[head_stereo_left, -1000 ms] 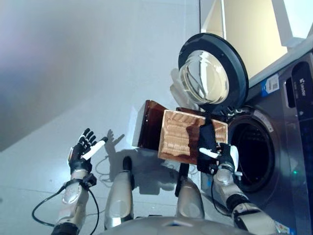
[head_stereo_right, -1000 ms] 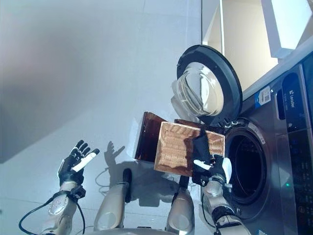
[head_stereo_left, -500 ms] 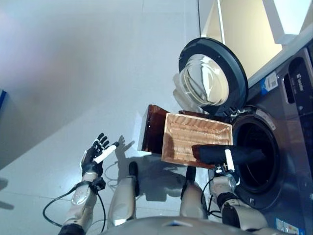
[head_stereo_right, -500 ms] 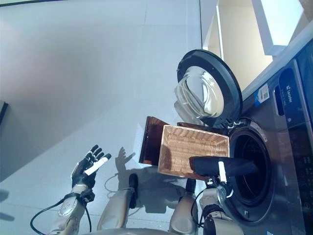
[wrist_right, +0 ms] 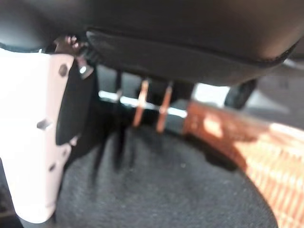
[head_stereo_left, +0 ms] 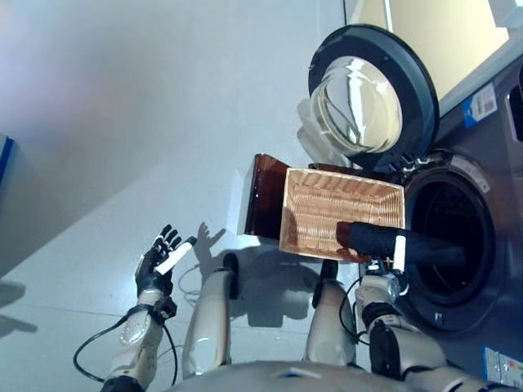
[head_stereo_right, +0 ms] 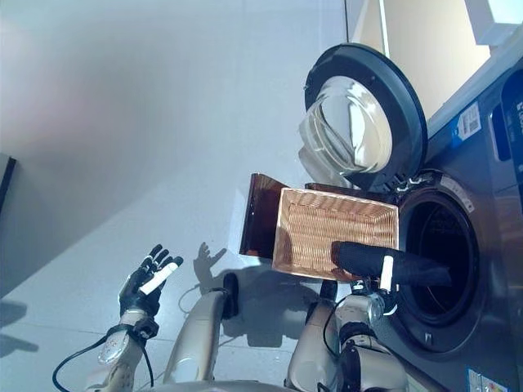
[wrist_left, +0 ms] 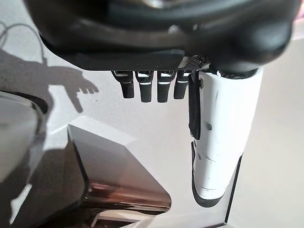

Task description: Pick up the clothes and place them into the washing machine

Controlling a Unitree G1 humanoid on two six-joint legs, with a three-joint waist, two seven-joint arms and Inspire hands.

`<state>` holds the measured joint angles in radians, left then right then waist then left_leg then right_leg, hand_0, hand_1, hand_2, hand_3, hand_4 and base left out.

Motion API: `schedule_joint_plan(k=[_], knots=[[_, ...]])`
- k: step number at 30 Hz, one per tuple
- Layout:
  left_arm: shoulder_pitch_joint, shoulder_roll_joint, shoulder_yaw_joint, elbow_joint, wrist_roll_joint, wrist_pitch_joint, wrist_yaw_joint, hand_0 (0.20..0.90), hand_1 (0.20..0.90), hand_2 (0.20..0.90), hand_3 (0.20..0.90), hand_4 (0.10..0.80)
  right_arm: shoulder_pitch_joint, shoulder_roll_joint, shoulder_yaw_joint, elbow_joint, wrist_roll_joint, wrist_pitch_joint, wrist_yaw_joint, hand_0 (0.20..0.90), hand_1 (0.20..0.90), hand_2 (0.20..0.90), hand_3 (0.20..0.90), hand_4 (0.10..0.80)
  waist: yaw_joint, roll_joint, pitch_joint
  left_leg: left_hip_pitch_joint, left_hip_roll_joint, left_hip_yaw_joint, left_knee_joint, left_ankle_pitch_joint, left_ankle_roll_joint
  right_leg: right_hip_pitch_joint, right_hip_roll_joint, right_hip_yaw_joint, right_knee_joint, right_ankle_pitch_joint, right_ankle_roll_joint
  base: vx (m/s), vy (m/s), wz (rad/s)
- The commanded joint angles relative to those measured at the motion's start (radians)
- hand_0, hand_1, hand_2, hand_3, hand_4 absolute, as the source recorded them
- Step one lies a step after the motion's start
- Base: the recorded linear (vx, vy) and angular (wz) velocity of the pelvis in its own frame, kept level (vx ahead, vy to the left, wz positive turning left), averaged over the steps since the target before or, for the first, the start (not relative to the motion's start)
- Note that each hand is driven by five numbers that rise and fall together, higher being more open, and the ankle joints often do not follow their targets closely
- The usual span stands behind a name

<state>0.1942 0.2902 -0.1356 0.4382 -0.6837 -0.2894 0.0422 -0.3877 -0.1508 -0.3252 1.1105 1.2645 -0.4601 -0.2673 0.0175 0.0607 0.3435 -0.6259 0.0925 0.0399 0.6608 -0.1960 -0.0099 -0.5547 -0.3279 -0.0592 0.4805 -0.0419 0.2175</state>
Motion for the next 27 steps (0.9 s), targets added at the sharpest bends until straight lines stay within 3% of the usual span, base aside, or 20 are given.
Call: schedule_joint_plan(k=[1, 9, 15, 27], knots=[[0.034, 0.048, 0.050, -0.138, -0.020, -0.087, -0.002, 0.900, 0.900, 0.900, 0.900, 0.800, 0.003, -0.077, -0.010, -0.100, -0.047, -0.091, 0.005, 0.200, 0.200, 0.200, 0.200, 0.300, 0.023, -0.011, -0.015, -0.008, 0.054, -0.062, 0.035, 0.015, -0.092, -0.034, -0.004, 0.027, 0.151, -0.049, -0.038, 0.000, 0.000, 0.00], [0.051, 0.058, 0.041, -0.146, -0.037, -0.080, -0.008, 0.900, 0.900, 0.900, 0.900, 0.800, -0.070, -0.113, -0.060, -0.032, 0.061, -0.096, 0.024, 0.200, 0.200, 0.200, 0.200, 0.300, 0.040, -0.011, -0.021, -0.044, 0.051, -0.063, 0.053, 0.005, -0.089, -0.079, -0.001, 0.033, 0.192, -0.071, -0.045, -0.002, 0.002, -0.01], [0.072, 0.100, 0.025, -0.194, -0.049, -0.061, -0.045, 0.900, 0.900, 0.900, 0.900, 0.800, -0.159, -0.258, -0.063, 0.113, 0.079, -0.007, 0.022, 0.200, 0.200, 0.200, 0.200, 0.300, 0.070, 0.000, -0.027, -0.064, 0.041, -0.067, 0.046, 0.015, -0.088, -0.104, -0.005, 0.036, 0.206, -0.074, -0.047, -0.006, -0.001, 0.02], [0.086, 0.140, -0.004, -0.226, -0.066, -0.042, -0.057, 0.900, 0.900, 0.900, 0.900, 0.800, -0.282, -0.488, -0.196, 0.220, 0.199, -0.055, -0.068, 0.200, 0.200, 0.200, 0.200, 0.300, 0.089, 0.051, -0.039, -0.093, 0.023, -0.070, 0.044, 0.020, -0.084, -0.148, -0.015, 0.049, 0.238, -0.090, -0.043, -0.003, -0.001, 0.05]])
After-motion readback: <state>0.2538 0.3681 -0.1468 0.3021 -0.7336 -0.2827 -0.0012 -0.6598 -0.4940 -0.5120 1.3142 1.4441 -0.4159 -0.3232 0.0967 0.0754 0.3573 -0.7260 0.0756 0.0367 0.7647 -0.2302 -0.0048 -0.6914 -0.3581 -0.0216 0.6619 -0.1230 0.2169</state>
